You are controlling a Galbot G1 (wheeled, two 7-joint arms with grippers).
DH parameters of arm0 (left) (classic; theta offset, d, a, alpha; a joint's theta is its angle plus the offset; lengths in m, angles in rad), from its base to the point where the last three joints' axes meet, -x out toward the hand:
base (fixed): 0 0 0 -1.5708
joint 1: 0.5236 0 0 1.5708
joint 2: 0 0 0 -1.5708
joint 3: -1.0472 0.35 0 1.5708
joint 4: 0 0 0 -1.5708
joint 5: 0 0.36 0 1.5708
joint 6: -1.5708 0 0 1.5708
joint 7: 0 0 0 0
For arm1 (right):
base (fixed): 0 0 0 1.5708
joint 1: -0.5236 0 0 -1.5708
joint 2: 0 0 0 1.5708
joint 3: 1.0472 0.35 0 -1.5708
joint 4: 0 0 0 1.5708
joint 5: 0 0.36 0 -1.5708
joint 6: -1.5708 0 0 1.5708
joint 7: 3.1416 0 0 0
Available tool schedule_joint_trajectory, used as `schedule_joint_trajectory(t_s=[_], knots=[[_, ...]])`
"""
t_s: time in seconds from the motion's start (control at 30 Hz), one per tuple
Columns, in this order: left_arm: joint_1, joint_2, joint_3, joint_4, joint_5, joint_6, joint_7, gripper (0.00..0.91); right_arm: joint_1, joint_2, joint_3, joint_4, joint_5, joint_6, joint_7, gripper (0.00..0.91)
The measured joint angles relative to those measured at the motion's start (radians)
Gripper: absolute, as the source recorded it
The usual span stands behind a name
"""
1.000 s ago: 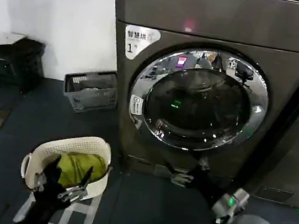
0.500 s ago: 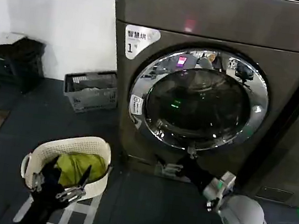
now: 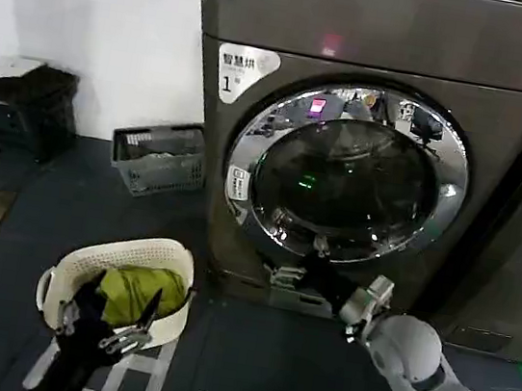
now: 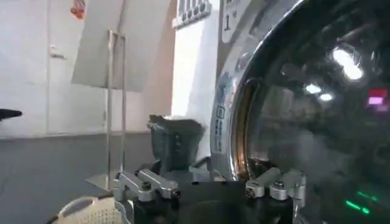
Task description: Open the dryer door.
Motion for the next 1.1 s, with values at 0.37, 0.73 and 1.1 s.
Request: schedule_joint_trajectory(t_s=[0.37, 0.73, 1.1], knots=[[-0.003, 0.0, -0.002, 0.014, -0.003, -0.002, 0.006, 0.907, 0.054, 0.04, -0.052, -0.066, -0.025, -0.003, 0.027, 0.907], [0.001, -0.006, -0.001, 0.002, -0.001, 0.004, 0.006, 0.907, 0.116, 0.075, -0.104, -0.133, -0.032, -0.002, 0.044, 0.907], [0.003, -0.007, -0.001, 0.0, 0.015, -0.002, 0.006, 0.907, 0.173, 0.094, -0.143, -0.181, -0.027, 0.0, 0.054, 0.907]])
